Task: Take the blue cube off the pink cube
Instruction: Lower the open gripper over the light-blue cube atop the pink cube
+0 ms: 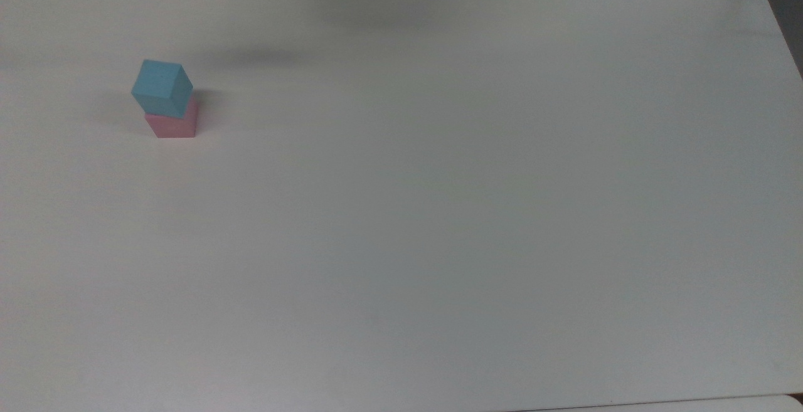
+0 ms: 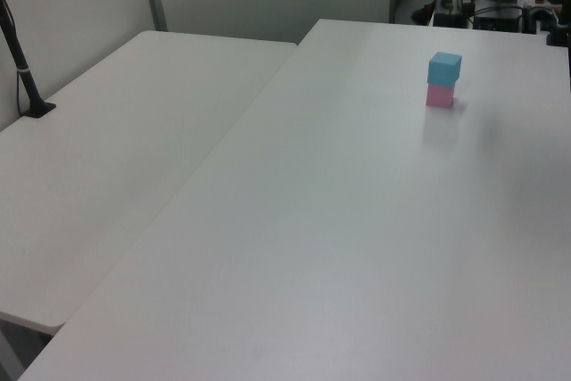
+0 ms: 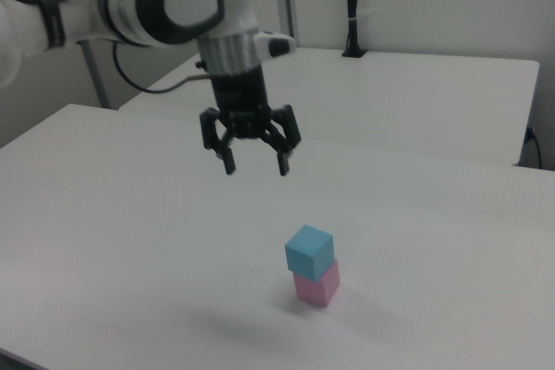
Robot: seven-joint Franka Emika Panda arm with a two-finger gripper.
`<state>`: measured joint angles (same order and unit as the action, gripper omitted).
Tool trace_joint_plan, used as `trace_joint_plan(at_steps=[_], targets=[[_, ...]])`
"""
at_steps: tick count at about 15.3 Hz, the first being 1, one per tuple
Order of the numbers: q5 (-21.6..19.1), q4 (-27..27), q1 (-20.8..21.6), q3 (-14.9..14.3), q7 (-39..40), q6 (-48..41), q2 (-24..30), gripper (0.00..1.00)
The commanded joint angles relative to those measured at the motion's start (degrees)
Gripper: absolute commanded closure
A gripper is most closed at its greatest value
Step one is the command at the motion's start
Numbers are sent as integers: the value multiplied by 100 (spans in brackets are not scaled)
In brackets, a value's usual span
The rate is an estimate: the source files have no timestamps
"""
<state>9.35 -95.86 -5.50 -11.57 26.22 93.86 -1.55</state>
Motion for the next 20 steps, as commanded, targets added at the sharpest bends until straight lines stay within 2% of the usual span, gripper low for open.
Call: trace_joint_plan(at_steps=[1,3,6,7,9,11,18,19,20], targets=[[129,-284,-179,-21,147,588,-292,0],[76,-371,-188,-160,86,843,-485,0],[-616,-617,-188,-337,-238,1440,-688,0],[-697,-766,-188,-354,-396,1755,-697,0],[-706,-943,-223,-355,-695,2135,-724,0],[-706,-952,-232,-355,-819,2145,-811,0],[-706,-1066,-250,-355,-873,2514,-1154,0],[-698,-1066,-250,-355,-855,2514,-1163,3],[-671,-1066,-267,-355,-785,2506,-1163,15]])
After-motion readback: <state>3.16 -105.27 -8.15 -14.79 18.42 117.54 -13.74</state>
